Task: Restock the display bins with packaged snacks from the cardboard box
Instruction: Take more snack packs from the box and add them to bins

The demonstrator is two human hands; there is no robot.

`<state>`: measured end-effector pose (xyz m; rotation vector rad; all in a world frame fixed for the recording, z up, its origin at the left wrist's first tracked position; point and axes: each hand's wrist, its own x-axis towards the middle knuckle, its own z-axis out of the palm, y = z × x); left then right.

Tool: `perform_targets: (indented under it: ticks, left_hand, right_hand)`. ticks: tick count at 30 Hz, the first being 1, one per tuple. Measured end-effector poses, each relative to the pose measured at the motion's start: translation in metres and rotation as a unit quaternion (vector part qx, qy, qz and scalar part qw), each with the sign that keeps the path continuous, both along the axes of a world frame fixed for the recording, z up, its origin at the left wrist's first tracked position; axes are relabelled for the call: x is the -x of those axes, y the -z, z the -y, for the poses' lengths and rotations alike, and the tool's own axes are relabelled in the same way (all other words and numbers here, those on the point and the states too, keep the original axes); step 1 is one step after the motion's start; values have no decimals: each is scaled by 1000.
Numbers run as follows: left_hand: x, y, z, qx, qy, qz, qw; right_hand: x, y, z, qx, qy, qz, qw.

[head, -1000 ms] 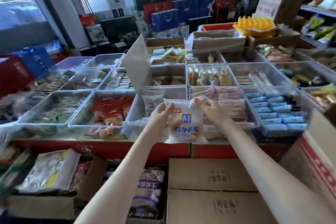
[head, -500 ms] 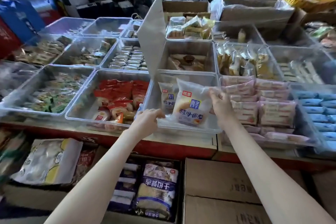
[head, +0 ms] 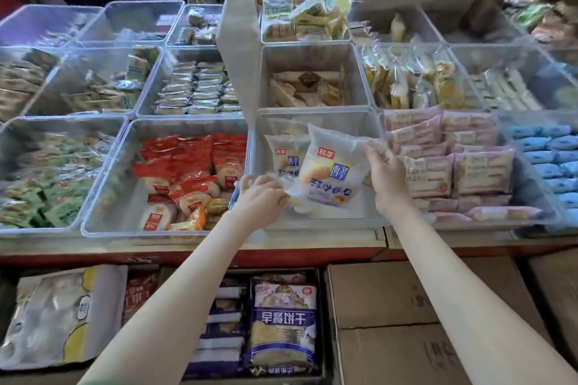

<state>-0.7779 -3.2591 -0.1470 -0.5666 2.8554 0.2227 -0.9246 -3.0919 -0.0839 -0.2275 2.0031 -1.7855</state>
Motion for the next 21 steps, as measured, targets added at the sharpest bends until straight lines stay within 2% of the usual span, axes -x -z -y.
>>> perform_targets:
  ticks: [4,9,12,15,18,21]
  left_hand:
    - [11,-4,16,-12,-5,6,1000]
    - [12,-5,21,-49,-57,-30,997]
    - [3,1,18,-87,-115,-66,987]
    - [-6,0,8,-119,-179,-138,967]
    - [-7,-5,-6,-158,-228,-191,942]
    - [-6,-10,-20,-197,-265,-178,927]
  right_hand:
    - [-11,-4,3,13,-21,-32,999]
    - [-27,46,9,-47,-168,18,985]
    - [-25,56,15,-142,-205,-34,968]
    - [-17,56,22,-264,-249,-94,927]
    - [-21,58,29,-334,-255,-94,903]
    - [-27,60,34,-376,-222,-95,895]
